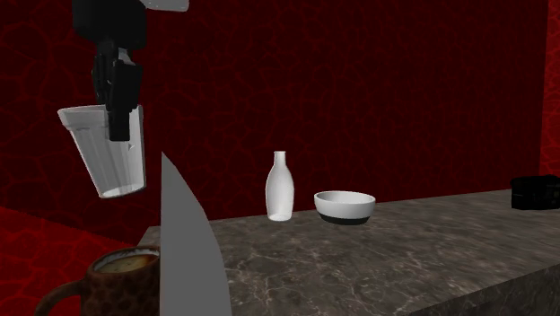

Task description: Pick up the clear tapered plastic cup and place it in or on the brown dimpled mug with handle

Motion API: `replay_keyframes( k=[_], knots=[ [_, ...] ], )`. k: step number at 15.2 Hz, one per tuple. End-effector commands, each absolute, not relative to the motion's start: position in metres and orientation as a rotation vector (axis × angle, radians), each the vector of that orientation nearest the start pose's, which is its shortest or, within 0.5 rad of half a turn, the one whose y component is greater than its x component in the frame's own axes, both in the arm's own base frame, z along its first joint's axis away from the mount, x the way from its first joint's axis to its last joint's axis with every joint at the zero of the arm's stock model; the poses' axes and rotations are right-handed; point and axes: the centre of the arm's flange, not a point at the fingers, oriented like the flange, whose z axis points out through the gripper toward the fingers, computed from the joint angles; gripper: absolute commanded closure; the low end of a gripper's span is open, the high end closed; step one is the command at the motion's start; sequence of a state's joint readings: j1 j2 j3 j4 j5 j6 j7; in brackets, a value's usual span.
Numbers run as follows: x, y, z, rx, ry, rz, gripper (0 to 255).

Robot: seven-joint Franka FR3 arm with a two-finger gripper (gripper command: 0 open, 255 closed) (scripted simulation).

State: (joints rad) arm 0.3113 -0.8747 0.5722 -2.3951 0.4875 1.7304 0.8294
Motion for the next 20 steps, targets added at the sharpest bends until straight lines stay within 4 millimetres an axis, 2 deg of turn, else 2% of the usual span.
replay_keyframes(
  k=[1, 17, 20],
  knots=[
    [0.148, 0.323, 0.548, -3.002, 0.222, -0.078, 255],
    [0.148, 0.323, 0.463, -3.002, 0.222, -0.078, 255],
    [0.148, 0.323, 0.462, -3.002, 0.222, -0.078, 255]
  ],
)
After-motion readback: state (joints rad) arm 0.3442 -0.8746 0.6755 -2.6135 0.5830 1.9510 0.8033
